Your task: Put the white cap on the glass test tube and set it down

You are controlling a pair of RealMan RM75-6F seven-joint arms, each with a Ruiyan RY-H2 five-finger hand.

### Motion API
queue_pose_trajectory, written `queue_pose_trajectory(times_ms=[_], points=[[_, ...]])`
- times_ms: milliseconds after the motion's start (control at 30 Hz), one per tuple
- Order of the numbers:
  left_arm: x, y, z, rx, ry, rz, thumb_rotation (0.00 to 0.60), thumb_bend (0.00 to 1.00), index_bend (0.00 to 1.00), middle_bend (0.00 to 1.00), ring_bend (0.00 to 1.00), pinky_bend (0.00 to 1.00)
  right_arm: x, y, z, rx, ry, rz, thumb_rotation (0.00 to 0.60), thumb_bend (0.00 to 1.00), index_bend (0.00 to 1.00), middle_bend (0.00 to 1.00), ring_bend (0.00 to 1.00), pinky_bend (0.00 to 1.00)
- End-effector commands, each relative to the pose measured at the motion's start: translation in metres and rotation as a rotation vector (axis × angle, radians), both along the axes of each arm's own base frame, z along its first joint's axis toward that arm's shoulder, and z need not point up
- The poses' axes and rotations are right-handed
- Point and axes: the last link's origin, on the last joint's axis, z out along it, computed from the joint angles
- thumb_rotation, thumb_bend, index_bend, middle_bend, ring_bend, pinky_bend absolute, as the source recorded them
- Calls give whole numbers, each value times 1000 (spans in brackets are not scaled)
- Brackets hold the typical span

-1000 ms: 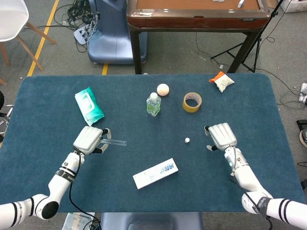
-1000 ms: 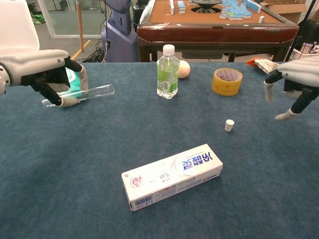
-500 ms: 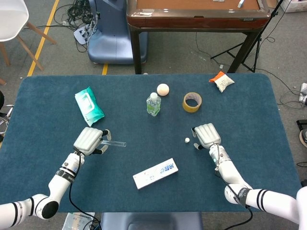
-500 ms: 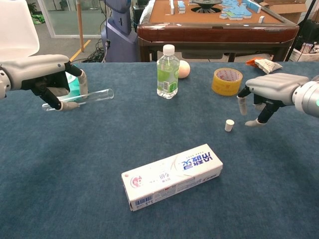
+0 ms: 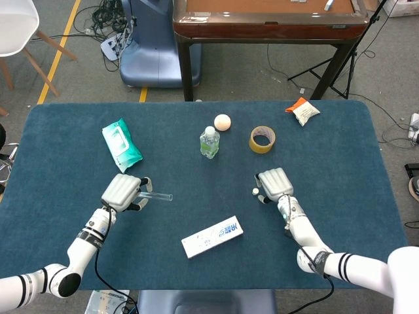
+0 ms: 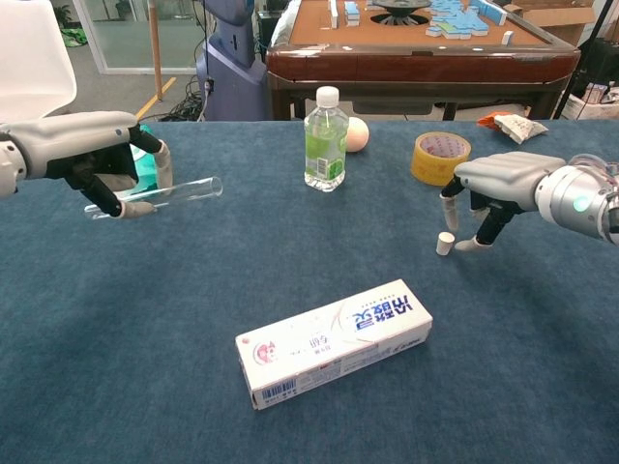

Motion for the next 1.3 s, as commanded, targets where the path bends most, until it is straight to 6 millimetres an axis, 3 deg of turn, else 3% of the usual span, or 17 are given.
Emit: queue_pose_trajectory(times_ms=[33,1300], points=[[0,0,0,0,0,0,600,339,642,1000,947,1000,1,-1,-2,3,0,-2,600,256,476,958,1000,1000],[-5,2,-1,-5,-3,9,600,339,641,1000,947,1000,7,-4,-11,10,1,-11,600,285,496,958,1000,1000]])
